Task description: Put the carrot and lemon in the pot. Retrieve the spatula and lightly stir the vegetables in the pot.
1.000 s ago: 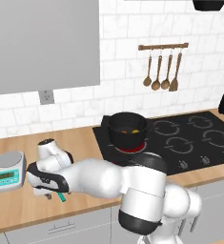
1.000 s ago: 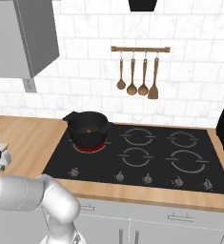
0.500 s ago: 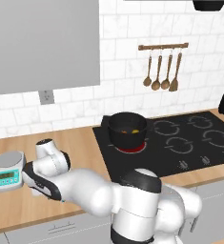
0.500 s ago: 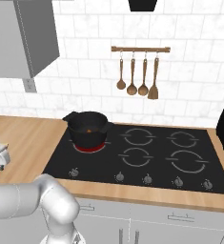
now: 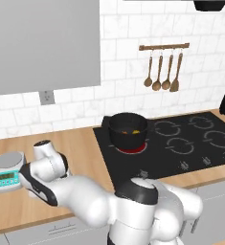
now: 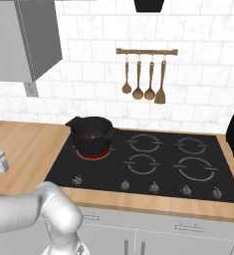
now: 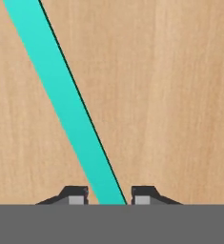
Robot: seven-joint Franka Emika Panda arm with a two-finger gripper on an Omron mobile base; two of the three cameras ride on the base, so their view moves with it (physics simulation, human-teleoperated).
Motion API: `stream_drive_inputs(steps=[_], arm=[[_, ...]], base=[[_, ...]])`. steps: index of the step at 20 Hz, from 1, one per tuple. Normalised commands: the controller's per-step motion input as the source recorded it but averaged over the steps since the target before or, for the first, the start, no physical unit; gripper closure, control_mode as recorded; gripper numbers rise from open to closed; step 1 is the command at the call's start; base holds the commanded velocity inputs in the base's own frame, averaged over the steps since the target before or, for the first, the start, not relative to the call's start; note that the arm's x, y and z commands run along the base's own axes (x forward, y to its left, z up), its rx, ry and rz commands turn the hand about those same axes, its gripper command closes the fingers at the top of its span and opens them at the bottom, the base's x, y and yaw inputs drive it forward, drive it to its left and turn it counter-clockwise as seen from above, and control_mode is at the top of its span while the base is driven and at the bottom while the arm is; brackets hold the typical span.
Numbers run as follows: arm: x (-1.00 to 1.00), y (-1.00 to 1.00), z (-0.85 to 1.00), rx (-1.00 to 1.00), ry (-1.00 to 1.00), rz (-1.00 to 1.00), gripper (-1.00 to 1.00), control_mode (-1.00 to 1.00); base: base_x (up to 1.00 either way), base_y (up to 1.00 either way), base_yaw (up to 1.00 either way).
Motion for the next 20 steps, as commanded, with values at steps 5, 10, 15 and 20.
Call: stream_drive_inputs(steps=[5,10,15,20], arm=[[0.0,-0.08,-0.36,0.0,0.02,0.0,1.0,-1.0],[0.0,-0.28,-0.81,0.01,0.05,0.0,1.0,-1.0],[0.0,-0.61,-1.0,0.02,0.04,-0.02,1.0,-1.0],[-0.19,-0.57,-1.0,-0.12,0.0,-0.03,1.0,-1.0]], base=[[0.0,0.0,0.0],[0.0,0.0,0.0],[0.0,0.0,0.0],[0.0,0.0,0.0]])
